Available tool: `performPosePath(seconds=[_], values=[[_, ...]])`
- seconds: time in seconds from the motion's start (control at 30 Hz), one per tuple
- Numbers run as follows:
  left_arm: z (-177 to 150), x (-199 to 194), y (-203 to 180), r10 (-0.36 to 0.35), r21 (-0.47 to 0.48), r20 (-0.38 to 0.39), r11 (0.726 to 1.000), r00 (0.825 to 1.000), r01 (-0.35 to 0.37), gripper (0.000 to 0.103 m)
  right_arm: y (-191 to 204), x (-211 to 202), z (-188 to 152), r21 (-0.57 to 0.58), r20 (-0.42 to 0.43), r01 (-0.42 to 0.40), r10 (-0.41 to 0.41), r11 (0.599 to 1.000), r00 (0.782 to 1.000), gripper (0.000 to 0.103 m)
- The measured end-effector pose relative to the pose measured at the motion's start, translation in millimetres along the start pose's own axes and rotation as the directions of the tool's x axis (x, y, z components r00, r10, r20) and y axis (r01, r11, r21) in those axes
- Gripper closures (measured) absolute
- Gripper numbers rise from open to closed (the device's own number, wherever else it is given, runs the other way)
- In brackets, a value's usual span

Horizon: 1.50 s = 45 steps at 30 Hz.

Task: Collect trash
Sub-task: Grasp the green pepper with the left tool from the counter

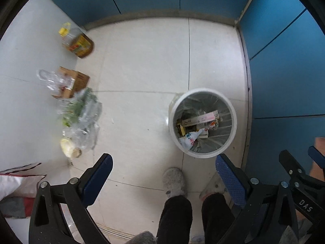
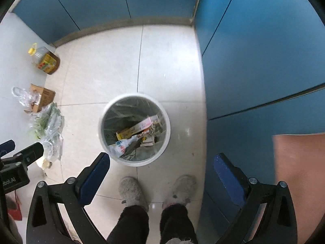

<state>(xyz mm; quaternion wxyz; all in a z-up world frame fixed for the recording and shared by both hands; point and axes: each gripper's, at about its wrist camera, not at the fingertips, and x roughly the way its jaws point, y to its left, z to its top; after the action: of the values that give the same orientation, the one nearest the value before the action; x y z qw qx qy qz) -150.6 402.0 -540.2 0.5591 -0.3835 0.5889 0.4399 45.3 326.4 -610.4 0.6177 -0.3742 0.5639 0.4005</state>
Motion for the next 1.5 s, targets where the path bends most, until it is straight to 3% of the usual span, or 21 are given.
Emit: performPosePath(seconds=[0.23, 0.53, 0.77, 0.87, 1.0, 1.13, 1.23, 1.33, 1.43, 1.5], values=[[-25, -111, 17, -0.011, -0.002, 0.082, 1.0, 0.997, 0.011, 0.0, -3, -135, -17, -0.008, 0.051, -0.051, 0.052, 0.999, 0.997, 0.0], [-64, -224, 23, -0.074, -0.015, 0.136, 0.997, 0.988, 0.076, 0.0, -12, -274, -53, -0.012, 0.131, -0.097, 0.098, 0.995, 0.987, 0.0], [-82, -282, 24, -0.083, 0.003, 0.196, 0.996, 0.977, 0.084, 0.0, -25, -348, -72, -0.001, 0.196, -0.157, 0.155, 0.988, 0.968, 0.0], [-83, -306, 18, -0.071, 0.009, 0.236, 0.997, 0.969, 0.071, 0.0, -41, -369, -78, 0.046, 0.233, -0.228, 0.211, 0.973, 0.949, 0.0], [-75, -335, -8, -0.061, 0.062, 0.318, 0.997, 0.946, 0.043, 0.0, -81, -391, -84, 0.152, 0.311, -0.306, 0.249, 0.94, 0.917, 0.0], [-62, -359, -67, -0.119, 0.167, 0.367, 0.984, 0.922, 0.06, 0.0, -137, -399, -94, 0.284, 0.358, -0.338, 0.228, 0.897, 0.906, 0.0], [-59, -368, -130, -0.182, 0.277, 0.361, 0.957, 0.914, 0.081, 0.0, -199, -398, -112, 0.433, 0.373, -0.332, 0.168, 0.838, 0.912, 0.0], [-66, -360, -206, -0.234, 0.428, 0.304, 0.899, 0.924, 0.087, 0.0, -254, -387, -135, 0.557, 0.354, -0.304, 0.111, 0.773, 0.929, 0.002], [-84, -336, -288, -0.268, 0.588, 0.213, 0.803, 0.94, 0.095, 0.0, -318, -370, -168, 0.69, 0.304, -0.261, 0.058, 0.675, 0.951, 0.018], [-99, -318, -329, -0.274, 0.68, 0.157, 0.727, 0.949, 0.098, 0.001, -349, -359, -185, 0.745, 0.283, -0.249, 0.046, 0.619, 0.958, 0.022]])
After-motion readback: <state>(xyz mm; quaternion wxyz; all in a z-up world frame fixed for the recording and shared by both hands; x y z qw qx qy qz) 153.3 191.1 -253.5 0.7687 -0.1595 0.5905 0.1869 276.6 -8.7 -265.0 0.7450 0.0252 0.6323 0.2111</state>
